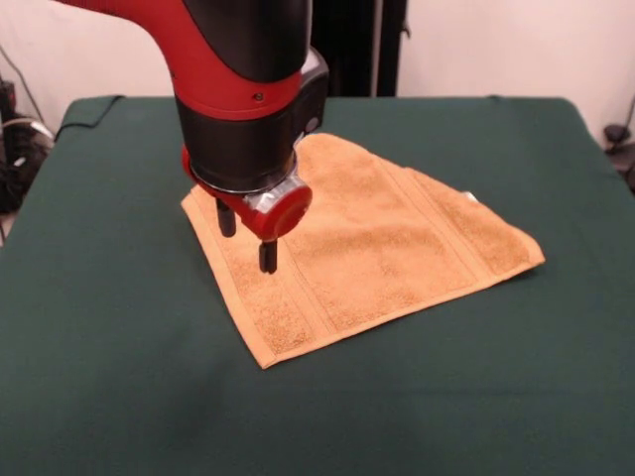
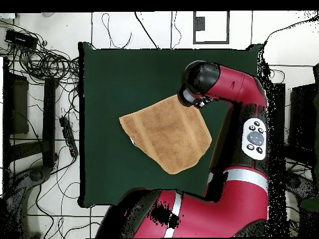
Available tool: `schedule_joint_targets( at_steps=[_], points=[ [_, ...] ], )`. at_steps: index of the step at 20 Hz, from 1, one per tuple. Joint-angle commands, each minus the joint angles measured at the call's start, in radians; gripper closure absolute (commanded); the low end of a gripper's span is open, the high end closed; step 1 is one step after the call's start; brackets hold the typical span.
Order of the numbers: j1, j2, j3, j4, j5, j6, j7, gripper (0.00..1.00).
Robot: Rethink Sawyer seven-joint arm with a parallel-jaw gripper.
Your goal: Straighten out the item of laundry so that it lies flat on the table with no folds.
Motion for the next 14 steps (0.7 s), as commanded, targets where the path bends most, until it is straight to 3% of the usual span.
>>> schedule_joint_targets(
  at_steps=[1, 14],
  points=[
    [0.036, 0.096, 0.111, 0.126, -0.026, -0.109, 0.008, 0.00],
    [0.059, 0.140, 0.105, 0.091, -0.009, -0.148, 0.056, 0.00]
  ],
)
